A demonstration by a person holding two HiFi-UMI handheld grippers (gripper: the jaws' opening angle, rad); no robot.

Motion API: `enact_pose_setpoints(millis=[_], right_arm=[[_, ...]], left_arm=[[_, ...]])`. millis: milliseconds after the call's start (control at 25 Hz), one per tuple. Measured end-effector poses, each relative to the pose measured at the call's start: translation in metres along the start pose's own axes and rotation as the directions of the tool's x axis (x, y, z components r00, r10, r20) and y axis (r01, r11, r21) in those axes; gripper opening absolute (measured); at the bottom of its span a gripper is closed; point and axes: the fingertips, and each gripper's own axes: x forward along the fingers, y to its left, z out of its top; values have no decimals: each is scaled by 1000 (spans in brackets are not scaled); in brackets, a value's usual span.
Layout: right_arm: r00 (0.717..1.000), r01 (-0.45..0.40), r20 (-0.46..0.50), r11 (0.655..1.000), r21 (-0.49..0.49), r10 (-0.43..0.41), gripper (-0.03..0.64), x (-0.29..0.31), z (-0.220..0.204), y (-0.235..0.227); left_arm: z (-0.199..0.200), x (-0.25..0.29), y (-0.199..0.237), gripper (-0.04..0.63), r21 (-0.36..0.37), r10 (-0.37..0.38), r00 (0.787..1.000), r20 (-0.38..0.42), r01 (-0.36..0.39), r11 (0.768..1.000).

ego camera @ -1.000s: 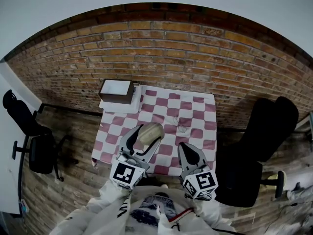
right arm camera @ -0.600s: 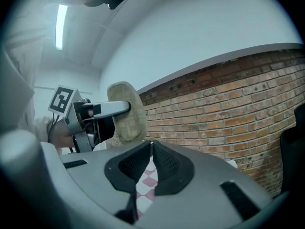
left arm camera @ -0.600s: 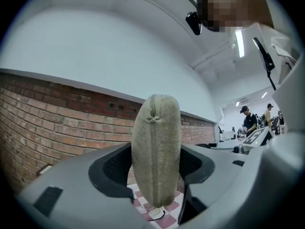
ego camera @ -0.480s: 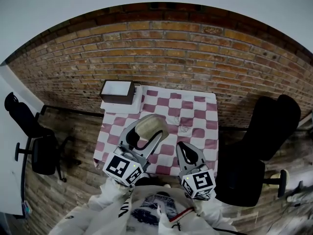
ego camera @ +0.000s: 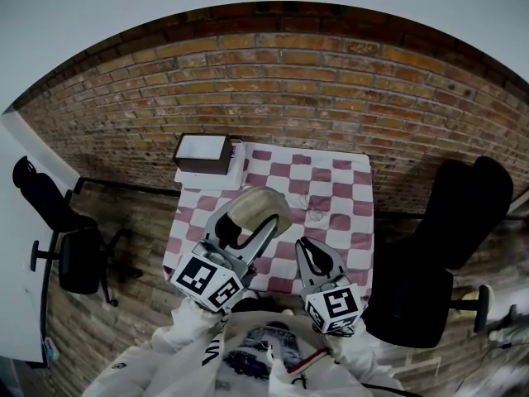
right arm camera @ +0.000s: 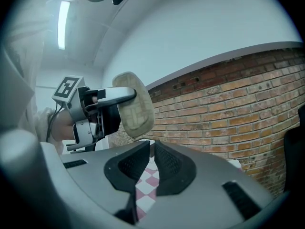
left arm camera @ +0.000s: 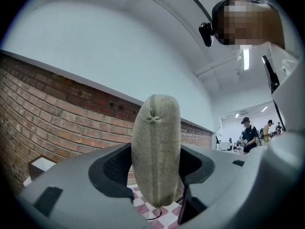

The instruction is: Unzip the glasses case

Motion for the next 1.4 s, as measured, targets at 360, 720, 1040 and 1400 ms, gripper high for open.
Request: enact_pose_setpoints(millis=[360, 720, 1040, 1400], right_arm=[[1000, -6, -7, 1000, 9, 6, 43, -2, -3, 4], [997, -68, -42, 998, 2, 68, 143, 5, -11, 18], [994, -88, -63, 996, -1, 88, 187, 13, -16, 26], [993, -89, -82, 996, -5, 89, 186, 18, -22, 28]], left_arm=[[-1, 2, -10, 276, -42, -19, 1000, 7, 19, 999], [-5, 4, -11, 276, -108, -29, 999, 13, 30, 994], [-3, 5, -13, 276, -142, -44, 999, 18, 47, 989], [-6, 6, -19, 276, -155, -67, 998, 13, 68, 985]])
